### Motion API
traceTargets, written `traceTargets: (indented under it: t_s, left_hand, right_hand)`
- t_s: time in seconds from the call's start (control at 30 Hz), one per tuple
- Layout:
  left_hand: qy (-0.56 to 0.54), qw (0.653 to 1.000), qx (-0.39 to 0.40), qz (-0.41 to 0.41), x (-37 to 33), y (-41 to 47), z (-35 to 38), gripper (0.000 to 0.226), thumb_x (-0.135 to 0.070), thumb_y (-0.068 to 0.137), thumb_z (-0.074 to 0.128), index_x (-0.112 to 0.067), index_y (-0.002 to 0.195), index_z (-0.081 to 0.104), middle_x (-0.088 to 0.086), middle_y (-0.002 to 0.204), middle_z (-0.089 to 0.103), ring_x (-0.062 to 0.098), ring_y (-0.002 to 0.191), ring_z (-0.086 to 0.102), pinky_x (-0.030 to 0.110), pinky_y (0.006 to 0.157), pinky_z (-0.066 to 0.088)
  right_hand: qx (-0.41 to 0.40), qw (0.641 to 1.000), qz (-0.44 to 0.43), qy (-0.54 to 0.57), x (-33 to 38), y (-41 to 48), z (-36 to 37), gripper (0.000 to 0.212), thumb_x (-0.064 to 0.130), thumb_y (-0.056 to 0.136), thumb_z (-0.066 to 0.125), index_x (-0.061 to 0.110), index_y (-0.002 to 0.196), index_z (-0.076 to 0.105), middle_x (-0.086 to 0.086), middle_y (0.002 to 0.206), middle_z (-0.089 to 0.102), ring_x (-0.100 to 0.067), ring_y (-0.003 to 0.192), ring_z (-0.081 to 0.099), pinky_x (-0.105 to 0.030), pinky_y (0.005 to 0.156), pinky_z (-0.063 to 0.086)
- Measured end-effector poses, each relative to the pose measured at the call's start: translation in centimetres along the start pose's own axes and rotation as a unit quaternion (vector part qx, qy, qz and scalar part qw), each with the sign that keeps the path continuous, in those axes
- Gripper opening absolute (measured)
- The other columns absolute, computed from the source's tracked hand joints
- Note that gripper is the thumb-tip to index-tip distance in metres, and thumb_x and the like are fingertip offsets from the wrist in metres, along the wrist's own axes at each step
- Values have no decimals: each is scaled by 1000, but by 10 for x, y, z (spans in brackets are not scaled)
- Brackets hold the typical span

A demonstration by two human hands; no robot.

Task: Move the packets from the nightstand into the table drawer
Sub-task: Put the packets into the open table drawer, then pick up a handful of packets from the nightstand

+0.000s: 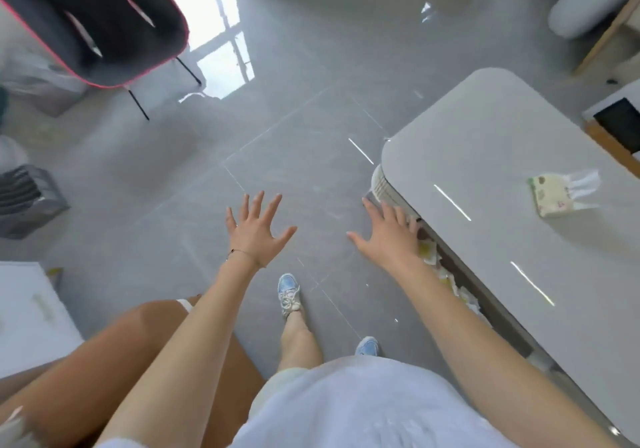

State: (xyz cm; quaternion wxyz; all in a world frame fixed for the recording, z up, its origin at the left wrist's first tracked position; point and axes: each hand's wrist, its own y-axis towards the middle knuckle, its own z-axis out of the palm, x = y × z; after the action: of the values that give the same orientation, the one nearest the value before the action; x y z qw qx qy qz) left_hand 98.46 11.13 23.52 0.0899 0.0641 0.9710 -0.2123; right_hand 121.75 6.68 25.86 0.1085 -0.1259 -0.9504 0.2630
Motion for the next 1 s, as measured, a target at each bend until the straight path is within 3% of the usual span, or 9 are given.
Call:
traceTargets:
  t_s: [0.3, 0.6, 0.83, 1.0]
  left_hand:
    - [-54, 982, -44, -175, 176, 28, -69, 73, -66, 87, 38, -38, 149, 11, -1, 160, 1, 23, 147, -6, 53, 114, -7]
    - [-85, 945, -40, -312, 309, 34, -91, 75, -69, 86, 35, -39, 149, 7, -1, 160, 0, 25, 147, -8, 56, 113, -9]
    - [-153, 892, -55, -421, 384, 48, -99, 73, -67, 87, 36, -39, 149, 9, -2, 160, 2, 24, 147, -6, 55, 113, -9]
    - [-218, 832, -50, -508, 429, 42, -107, 71, -67, 87, 35, -39, 148, 13, -3, 160, 7, 22, 147, -3, 56, 113, -10]
  right_hand:
    - [17, 987, -135, -80, 212, 71, -30, 78, 65, 87, 44, 32, 151, 14, -8, 154, 26, -26, 141, 25, -44, 112, 19]
    - [68, 941, -269, -195, 383, 136, -40, 79, 65, 88, 41, 34, 153, 7, -5, 159, 15, -28, 145, 14, -45, 113, 19]
    - [100, 891, -362, -257, 510, 189, -39, 78, 62, 88, 43, 35, 152, 7, -4, 160, 13, -26, 146, 10, -45, 116, 17]
    - [128, 820, -447, -333, 605, 203, -37, 69, 54, 91, 43, 32, 151, 16, -4, 157, 18, -27, 142, 18, -41, 110, 24]
